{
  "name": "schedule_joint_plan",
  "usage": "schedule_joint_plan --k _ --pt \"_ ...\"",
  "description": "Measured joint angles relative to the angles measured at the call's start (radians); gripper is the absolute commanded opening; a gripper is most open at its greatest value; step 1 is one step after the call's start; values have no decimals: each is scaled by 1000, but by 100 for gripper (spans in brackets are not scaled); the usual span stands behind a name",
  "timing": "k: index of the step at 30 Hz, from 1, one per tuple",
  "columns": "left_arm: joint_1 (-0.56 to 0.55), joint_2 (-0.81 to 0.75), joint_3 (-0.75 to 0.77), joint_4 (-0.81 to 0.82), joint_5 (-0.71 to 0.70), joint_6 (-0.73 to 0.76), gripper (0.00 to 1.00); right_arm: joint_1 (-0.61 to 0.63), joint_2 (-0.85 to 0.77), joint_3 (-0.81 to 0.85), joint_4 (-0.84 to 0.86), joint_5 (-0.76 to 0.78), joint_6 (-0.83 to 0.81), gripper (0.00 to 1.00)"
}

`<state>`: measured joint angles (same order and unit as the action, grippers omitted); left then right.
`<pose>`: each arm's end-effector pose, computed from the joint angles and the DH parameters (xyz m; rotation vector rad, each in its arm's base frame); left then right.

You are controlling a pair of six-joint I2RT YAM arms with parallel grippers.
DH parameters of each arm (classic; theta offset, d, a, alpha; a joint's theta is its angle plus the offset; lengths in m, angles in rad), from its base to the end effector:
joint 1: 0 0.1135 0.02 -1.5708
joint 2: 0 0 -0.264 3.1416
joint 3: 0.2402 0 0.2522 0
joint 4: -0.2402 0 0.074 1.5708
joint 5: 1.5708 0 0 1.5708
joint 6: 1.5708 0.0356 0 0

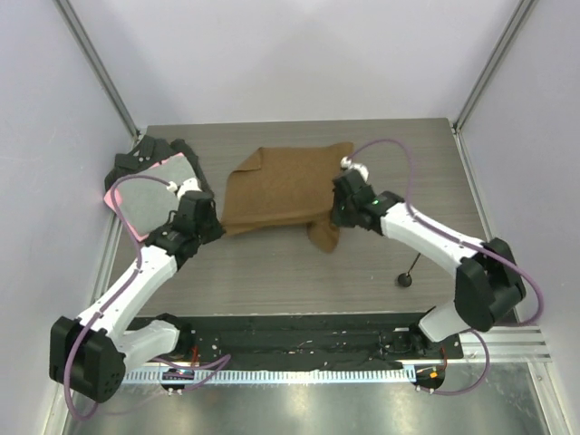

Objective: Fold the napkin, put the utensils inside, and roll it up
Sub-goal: Flatten the napkin out

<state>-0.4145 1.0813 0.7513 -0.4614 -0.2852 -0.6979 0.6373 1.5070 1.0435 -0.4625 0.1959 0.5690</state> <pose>0.2082 -0.0807 0.2469 -0.4648 2.2858 -0.2210 0.2569 0.1816 0.2341 -0.0033 2.4917 0.2704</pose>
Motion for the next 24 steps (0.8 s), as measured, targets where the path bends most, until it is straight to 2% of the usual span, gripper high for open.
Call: schedule_joint_plan --k 1,4,5,7,8,9,12,19,24 --pt "32 -14 16 -6 28 7 0 -38 -18 22 -9 -2 -8 15" --pt "66 -24 47 -2 92 32 0 -102 -42 135 -34 -2 -51 24" --pt "79 -19 49 -4 102 42 0 -125 -41 170 -44 11 -67 37" --pt "106 1 49 -19 105 55 0 -171 -36 224 -80 53 -93 48" --pt "118 14 49 -29 105 59 0 -188 -36 235 -95 69 -102 59" --pt "129 28 48 -37 106 63 0 -204 -37 237 -109 85 -111 63" --pt "150 50 46 -50 118 74 0 -216 -57 194 -138 95 -122 69" --pt "161 91 34 -43 169 76 0 -221 -104 -58 -121 -2 -90 70" --pt "162 109 27 -41 185 76 1 -275 -45 -117 -55 -96 -72 70"
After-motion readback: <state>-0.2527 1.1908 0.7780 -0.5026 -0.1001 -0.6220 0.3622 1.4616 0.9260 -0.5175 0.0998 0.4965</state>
